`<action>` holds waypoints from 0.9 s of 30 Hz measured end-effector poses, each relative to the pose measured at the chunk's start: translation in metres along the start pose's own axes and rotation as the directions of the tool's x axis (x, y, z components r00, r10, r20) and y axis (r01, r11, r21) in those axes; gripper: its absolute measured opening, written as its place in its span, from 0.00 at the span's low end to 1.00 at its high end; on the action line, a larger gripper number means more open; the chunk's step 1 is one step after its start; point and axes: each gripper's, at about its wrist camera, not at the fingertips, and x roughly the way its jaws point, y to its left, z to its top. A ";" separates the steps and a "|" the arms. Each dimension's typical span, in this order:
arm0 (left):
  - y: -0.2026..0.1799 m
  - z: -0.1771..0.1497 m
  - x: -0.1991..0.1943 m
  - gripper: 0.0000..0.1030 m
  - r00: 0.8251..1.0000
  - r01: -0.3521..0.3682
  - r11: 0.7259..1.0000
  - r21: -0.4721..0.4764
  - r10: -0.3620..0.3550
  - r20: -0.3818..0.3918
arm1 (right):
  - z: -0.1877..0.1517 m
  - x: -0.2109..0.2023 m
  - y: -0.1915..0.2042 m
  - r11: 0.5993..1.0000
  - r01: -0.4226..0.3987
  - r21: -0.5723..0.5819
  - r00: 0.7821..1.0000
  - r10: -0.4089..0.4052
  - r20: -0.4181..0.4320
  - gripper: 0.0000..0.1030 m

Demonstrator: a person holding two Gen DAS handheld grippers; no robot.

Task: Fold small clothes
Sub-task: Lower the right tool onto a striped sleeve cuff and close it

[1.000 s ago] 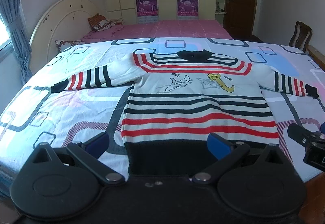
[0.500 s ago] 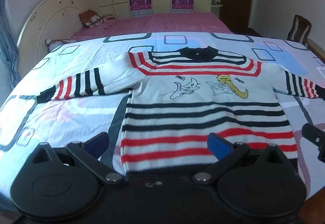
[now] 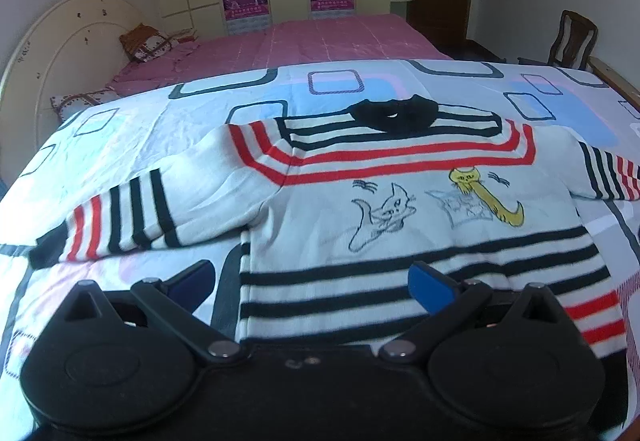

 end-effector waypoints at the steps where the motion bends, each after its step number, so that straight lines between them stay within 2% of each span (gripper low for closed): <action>1: -0.001 0.004 0.006 1.00 1.000 0.007 1.000 -0.001 -0.007 -0.005 | 0.002 0.003 -0.003 1.000 0.006 0.004 1.000 -0.006 0.000 1.00; 8: -0.023 0.023 0.038 1.00 1.000 0.018 1.000 -0.020 -0.018 -0.007 | 0.020 0.040 -0.043 0.999 0.036 0.025 0.999 -0.036 -0.009 1.00; 15: -0.065 0.038 0.073 1.00 0.999 -0.010 0.999 -0.050 0.008 -0.044 | 0.041 0.091 -0.122 0.996 0.051 0.079 0.998 -0.048 -0.048 1.00; 19: -0.093 0.045 0.097 0.98 0.996 0.001 0.999 -0.043 -0.005 -0.089 | 0.052 0.116 -0.173 0.989 0.105 0.107 0.993 -0.099 -0.059 1.00; 24: -0.122 0.051 0.117 0.98 0.996 -0.015 1.000 -0.022 0.013 -0.092 | 0.061 0.142 -0.233 0.970 0.194 0.144 0.980 -0.184 -0.080 0.99; 25: -0.126 0.053 0.120 0.99 0.996 -0.015 1.000 -0.023 0.013 -0.090 | 0.062 0.146 -0.242 0.967 0.207 0.149 0.977 -0.196 -0.084 0.88; 26: -0.129 0.055 0.123 0.99 0.996 -0.010 1.000 -0.029 0.007 -0.090 | 0.064 0.152 -0.252 0.963 0.219 0.157 0.974 -0.205 -0.099 0.73; 27: -0.132 0.056 0.125 1.00 0.996 -0.003 0.999 -0.035 0.000 -0.088 | 0.065 0.158 -0.261 0.958 0.228 0.173 0.971 -0.211 -0.113 0.71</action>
